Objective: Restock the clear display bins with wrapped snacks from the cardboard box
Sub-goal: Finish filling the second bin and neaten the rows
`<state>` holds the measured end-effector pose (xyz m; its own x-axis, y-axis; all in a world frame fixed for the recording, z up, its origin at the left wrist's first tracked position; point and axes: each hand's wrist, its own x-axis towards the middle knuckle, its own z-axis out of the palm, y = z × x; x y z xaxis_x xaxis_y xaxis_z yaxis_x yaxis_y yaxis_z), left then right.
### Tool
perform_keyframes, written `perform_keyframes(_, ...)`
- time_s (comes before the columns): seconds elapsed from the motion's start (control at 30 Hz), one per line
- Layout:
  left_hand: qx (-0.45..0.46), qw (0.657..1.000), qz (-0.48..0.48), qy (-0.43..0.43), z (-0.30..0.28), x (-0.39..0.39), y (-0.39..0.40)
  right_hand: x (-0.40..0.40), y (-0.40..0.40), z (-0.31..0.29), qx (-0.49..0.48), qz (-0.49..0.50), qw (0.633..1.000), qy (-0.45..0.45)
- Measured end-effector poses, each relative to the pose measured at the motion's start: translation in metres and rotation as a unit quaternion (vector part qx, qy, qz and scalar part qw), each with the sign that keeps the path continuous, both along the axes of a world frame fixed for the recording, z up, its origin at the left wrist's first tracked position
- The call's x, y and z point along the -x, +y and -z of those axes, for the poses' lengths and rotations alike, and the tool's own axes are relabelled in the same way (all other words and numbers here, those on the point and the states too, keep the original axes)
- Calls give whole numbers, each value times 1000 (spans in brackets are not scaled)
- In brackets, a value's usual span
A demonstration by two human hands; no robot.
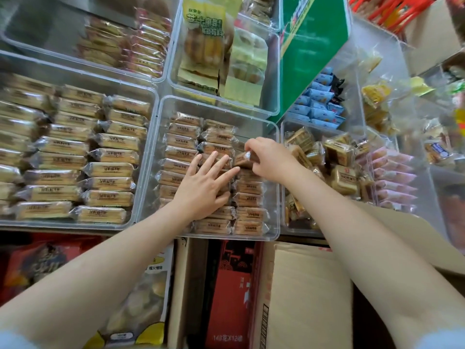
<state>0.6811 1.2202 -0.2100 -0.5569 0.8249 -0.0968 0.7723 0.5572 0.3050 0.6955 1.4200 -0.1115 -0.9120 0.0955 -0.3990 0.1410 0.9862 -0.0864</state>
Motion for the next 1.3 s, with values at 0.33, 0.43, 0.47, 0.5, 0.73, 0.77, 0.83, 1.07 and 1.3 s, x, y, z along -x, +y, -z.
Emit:
perform_keyframes(0.33,33,999,12,1,-6,-2,6,-7,9,3,55,68,996,-24)
perform_keyframes(0.43,32,999,21,11,-1,-4,2,-7,3,14,30,64,993,-91)
perform_keyframes(0.47,33,999,23,11,-1,-5,1,-4,0,17,27,54,991,-118)
perform_keyframes(0.5,33,999,25,10,-2,-6,1,0,-3,19,32,54,987,-146)
perform_keyframes(0.73,39,998,54,23,-10,-19,8,3,-16,43,-47,47,978,-200)
perform_keyframes(0.77,40,997,57,20,-10,-19,7,1,-13,46,-16,71,976,-205)
perform_keyframes(0.83,46,997,56,-3,-9,-18,7,-1,-8,51,44,127,969,-209)
perform_keyframes(1.07,78,994,64,-53,-23,-12,9,-5,-24,33,14,148,975,-165)
perform_keyframes(1.3,-86,990,6,-116,-70,-74,-11,-88,-28,-93,191,153,969,-15)
